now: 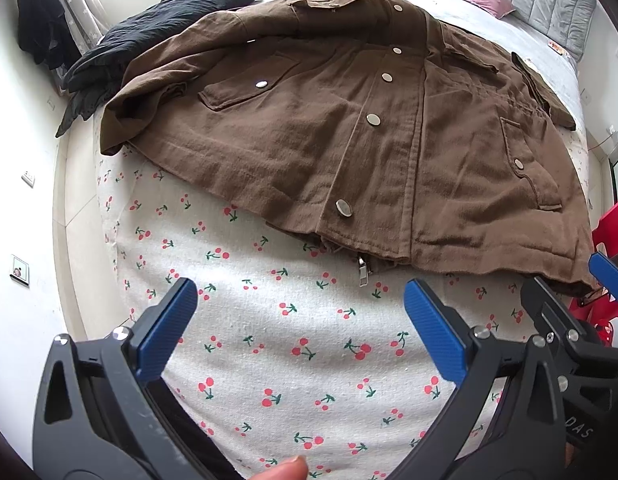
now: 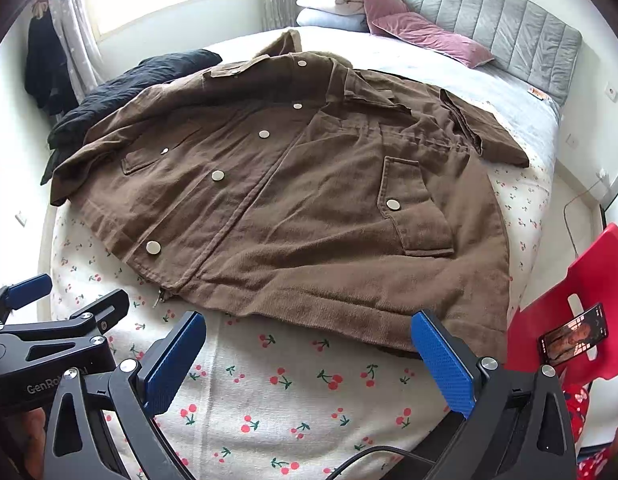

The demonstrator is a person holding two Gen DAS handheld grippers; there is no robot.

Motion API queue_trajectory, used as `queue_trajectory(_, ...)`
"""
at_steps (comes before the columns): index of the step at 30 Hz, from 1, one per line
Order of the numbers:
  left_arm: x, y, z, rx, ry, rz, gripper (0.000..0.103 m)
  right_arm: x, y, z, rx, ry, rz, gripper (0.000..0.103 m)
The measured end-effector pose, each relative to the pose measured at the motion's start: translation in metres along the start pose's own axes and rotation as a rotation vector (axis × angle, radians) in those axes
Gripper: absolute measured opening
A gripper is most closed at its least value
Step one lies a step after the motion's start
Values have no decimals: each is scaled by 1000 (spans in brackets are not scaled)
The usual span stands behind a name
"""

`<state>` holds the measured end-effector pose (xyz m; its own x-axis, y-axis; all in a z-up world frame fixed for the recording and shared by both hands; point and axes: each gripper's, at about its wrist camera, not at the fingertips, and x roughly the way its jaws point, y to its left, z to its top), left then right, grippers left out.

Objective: Fold large clothes

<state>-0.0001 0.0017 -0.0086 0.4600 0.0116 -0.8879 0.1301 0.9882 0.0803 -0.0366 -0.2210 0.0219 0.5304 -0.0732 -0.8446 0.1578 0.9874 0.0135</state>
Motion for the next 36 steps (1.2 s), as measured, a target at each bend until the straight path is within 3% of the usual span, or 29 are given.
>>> queue_trajectory(36,0,4,1,-10,3,4,103,0,-6,3,10,6,-18,103)
